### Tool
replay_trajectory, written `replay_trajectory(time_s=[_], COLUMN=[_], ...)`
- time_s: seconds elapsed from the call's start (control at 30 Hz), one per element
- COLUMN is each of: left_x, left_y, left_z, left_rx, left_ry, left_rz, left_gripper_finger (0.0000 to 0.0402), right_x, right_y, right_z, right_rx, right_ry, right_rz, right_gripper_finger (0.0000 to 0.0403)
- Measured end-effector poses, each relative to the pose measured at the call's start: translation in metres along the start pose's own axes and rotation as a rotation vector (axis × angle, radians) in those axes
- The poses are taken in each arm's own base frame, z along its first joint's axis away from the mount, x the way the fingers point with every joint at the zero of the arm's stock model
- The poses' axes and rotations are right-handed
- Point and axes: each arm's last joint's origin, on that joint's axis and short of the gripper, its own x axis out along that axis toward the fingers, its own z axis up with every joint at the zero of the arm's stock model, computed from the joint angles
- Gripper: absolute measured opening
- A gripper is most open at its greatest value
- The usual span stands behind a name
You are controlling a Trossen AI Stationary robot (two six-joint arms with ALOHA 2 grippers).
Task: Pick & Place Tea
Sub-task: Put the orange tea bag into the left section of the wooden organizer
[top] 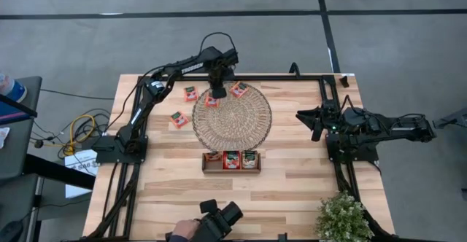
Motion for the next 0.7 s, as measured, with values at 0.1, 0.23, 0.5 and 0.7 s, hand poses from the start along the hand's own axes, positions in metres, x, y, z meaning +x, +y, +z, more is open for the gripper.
replay_trajectory(time_s=[0.1, 0.23, 0.5, 0.7], left_x=[-0.0001, -0.0001, -0.0002, -0.0002], left_y=[-0.0014, -0.0021, -0.0032, -0.0043], left_z=[0.0004, 0.0005, -0.0016, -0.0016], left_rx=[0.012, 0.051, 0.087, 0.113], left_ry=[-0.008, -0.006, 0.012, 0.001], left_rz=[-0.022, -0.022, -0.040, -0.072], left_gripper_finger=[0.0013, 0.0015, 0.0074, 0.0147], right_x=[0.0000, 0.0000, 0.0000, 0.0000], right_y=[0.0000, 0.0000, 0.0000, 0.0000], right_z=[0.0000, 0.0000, 0.0000, 0.0000], right_rx=[0.000, -0.001, -0.001, -0.002], right_ry=[0.000, 0.000, 0.000, -0.001], right_rz=[0.000, 0.000, -0.001, -0.002], right_gripper_finger=[0.0098, 0.0098, 0.0098, 0.0098])
